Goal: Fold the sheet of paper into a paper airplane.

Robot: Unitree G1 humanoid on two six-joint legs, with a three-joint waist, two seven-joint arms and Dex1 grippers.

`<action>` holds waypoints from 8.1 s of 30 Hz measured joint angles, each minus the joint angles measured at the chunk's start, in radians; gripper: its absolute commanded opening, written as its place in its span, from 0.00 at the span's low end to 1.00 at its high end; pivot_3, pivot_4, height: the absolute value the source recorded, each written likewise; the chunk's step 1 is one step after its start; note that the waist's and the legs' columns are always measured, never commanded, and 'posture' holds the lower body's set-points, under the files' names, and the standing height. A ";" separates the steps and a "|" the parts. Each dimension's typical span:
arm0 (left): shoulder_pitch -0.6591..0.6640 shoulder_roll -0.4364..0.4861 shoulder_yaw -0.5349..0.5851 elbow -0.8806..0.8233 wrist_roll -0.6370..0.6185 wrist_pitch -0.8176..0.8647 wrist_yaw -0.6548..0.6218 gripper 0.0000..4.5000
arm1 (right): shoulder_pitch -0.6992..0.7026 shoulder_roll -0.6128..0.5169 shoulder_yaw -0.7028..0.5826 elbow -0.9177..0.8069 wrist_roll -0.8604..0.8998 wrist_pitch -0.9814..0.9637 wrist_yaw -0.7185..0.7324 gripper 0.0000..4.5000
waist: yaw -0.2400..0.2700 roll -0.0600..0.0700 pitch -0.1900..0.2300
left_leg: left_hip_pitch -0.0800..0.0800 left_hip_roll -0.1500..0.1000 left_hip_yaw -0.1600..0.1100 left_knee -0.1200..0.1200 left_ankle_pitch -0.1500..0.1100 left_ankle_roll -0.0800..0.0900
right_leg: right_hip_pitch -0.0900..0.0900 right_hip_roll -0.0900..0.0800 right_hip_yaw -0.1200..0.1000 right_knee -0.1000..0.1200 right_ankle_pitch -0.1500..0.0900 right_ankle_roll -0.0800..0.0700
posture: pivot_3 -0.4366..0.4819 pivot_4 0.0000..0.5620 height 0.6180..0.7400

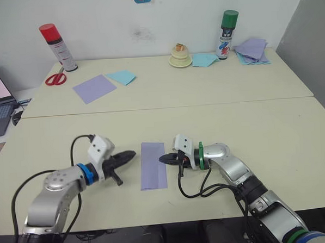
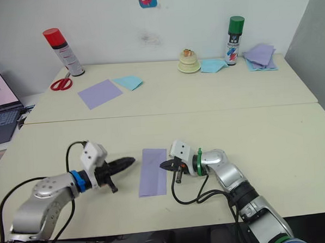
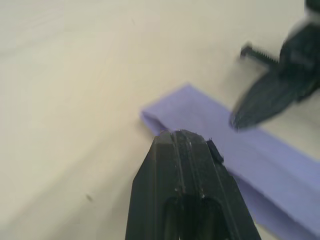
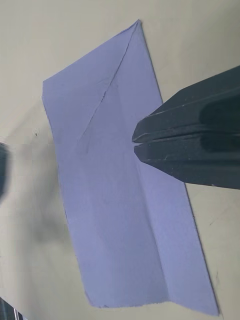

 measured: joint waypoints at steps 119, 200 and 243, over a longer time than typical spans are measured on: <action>0.073 -0.006 -0.079 0.073 -0.018 0.122 -0.047 0.00 | 0.012 -0.070 0.069 -0.173 -0.036 0.149 0.027 0.00 | 0.010 0.000 -0.003 | 0.000 -0.001 -0.003 -0.004 -0.001 -0.001 | 0.000 -0.002 -0.002 -0.013 0.000 0.000 | 0.48 0.27 1.00; -0.178 -0.036 -0.167 0.314 0.125 -0.014 -0.174 0.00 | 0.028 -0.048 0.063 -0.193 -0.035 0.185 0.003 0.00 | 0.007 0.000 -0.003 | 0.000 0.000 -0.003 -0.004 -0.001 -0.001 | 0.000 0.000 -0.001 -0.012 0.000 0.000 | 0.48 0.27 1.00; -0.201 -0.031 -0.236 0.163 0.097 0.077 -0.195 0.00 | -0.005 -0.062 -0.254 -0.418 0.356 0.963 -0.051 0.52 | 0.009 -0.001 -0.003 | -0.010 -0.001 -0.004 -0.002 -0.001 -0.001 | -0.003 0.000 -0.003 -0.011 0.000 0.000 | 0.48 0.27 1.00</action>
